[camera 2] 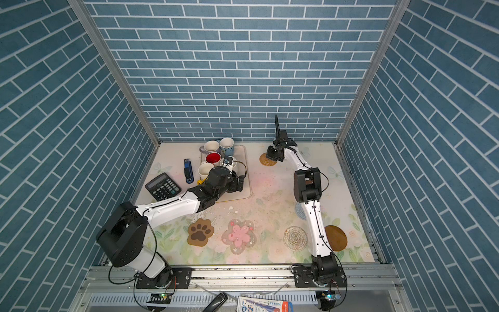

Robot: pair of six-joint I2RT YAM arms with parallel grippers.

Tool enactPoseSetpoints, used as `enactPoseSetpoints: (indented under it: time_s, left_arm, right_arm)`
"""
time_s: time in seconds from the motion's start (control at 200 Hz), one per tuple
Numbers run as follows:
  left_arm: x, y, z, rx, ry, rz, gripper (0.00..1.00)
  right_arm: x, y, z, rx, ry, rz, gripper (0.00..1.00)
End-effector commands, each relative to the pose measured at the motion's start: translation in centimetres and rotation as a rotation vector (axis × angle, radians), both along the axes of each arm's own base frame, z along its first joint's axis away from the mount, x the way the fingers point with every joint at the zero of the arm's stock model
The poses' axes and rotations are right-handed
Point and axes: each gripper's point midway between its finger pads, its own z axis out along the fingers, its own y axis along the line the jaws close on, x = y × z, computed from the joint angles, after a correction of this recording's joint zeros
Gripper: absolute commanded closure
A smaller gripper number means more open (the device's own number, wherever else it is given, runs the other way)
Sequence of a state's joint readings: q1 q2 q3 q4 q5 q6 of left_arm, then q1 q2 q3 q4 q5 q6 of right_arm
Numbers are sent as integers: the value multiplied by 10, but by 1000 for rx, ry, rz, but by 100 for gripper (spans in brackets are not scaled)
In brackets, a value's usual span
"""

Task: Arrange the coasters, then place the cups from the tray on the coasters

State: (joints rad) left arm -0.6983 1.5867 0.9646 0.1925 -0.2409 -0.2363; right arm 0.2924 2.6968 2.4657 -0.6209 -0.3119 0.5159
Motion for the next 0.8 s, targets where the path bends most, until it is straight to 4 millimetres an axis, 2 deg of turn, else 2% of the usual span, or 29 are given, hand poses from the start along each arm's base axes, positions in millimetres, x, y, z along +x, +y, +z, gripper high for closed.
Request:
enactPoseSetpoints:
  time_s: [0.0,0.165,0.255,0.28,0.35,0.485,0.555,0.635,0.69,0.7,0.72,0.79]
  left_arm:
    - [1,4,8,-16,-5,8,1]
    - [1,5,7,-20,-1,9,1]
    - [1,4,8,-24,1,4,1]
    - [1,3,8,-24,2,3,1]
    - [0,1,12,-23,13,-12,1]
    - [-4,0,27,-44,29,-17,1]
    - [-9,-1,38,-58,35,-25,1]
    - [-21,-1,44,-44,51,-35,1]
    - [-32,-1,44,-36,72,-41,1]
    - [-34,-2,45,-36,74,-43,1]
    - [-38,-2,45,-34,84,-46,1]
    - [-53,-4,48,-29,104,-62,1]
  right_arm:
    - [-2,-9,-14,-15,63,-64,100]
    - [-1,-17,-7,-46,52,-80,100]
    - [2,-17,8,-53,13,-65,100]
    - [5,-15,16,-45,-12,-54,96]
    - [11,-8,53,-8,-97,-12,83]
    - [9,-1,153,59,-265,24,60]
    - [-5,0,196,90,-306,41,48]
    - [-30,-4,226,83,-311,48,39]
    - [-51,-12,234,39,-300,58,36]
    - [-58,-14,244,33,-315,58,35]
    - [-67,-19,252,15,-327,56,33]
    - [-97,-39,255,-54,-338,32,28]
